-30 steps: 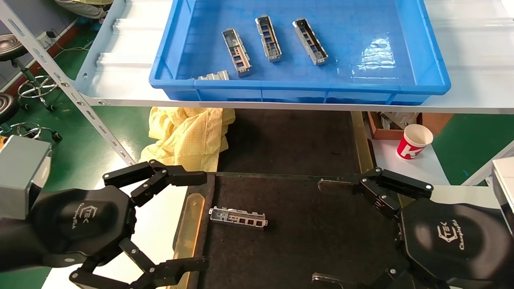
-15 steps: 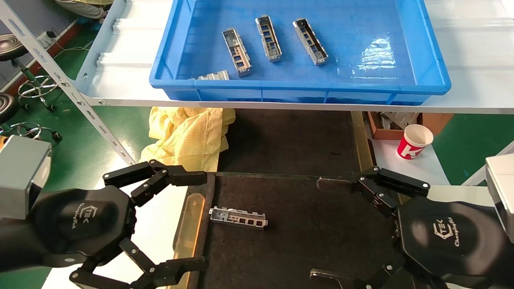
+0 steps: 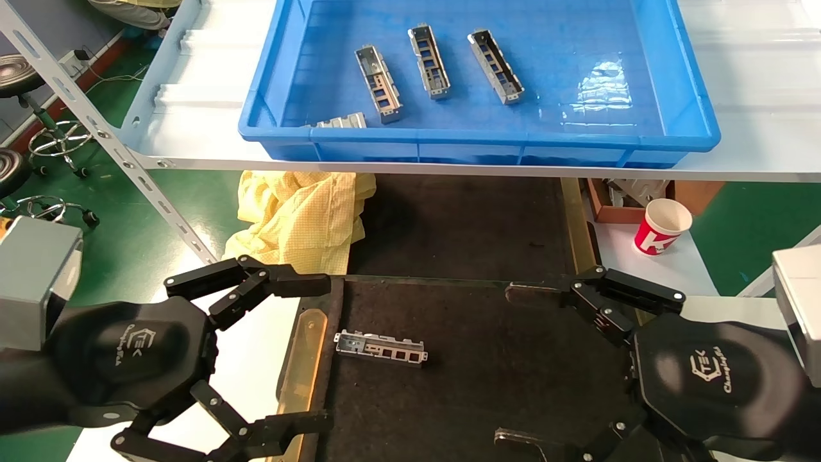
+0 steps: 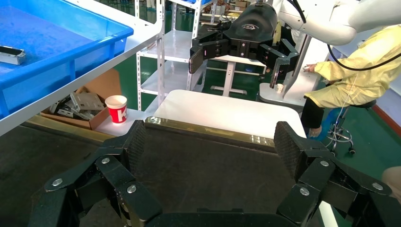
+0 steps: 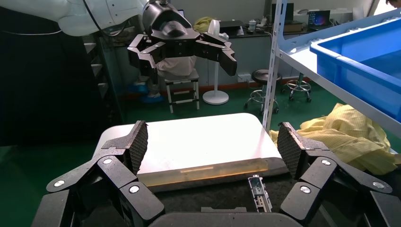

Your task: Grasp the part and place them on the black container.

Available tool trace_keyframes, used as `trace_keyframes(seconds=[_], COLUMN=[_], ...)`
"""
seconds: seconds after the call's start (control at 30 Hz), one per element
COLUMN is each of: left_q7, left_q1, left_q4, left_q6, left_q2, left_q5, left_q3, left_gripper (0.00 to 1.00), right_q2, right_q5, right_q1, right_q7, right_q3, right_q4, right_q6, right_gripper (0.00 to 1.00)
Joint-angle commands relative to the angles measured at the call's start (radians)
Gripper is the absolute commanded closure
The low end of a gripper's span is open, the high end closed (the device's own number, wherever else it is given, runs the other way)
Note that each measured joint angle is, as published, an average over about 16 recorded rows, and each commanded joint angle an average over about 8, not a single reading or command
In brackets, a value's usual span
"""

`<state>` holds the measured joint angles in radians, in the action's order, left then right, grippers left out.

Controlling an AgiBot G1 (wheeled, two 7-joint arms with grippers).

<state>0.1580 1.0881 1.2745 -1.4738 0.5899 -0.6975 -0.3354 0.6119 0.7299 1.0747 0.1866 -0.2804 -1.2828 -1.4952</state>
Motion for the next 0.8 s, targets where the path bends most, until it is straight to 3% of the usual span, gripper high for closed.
trace_keyframes(seconds=[0.03, 0.8], left_q7=[0.000, 0.000], left_q1=[0.000, 0.000], left_q4=[0.000, 0.000], left_q6=[0.000, 0.000], left_q2=[0.000, 0.000], left_q5=[0.000, 0.000], left_q3=[0.000, 0.000], left_gripper=[0.00, 0.00], right_q2=[0.000, 0.001], right_q5=[0.000, 0.001], right_q1=[0.000, 0.001], right_q7=[0.000, -0.001], right_q3=[0.000, -0.002], right_q4=[0.000, 0.002], right_q6=[0.000, 0.001], right_gripper=[0.00, 0.00])
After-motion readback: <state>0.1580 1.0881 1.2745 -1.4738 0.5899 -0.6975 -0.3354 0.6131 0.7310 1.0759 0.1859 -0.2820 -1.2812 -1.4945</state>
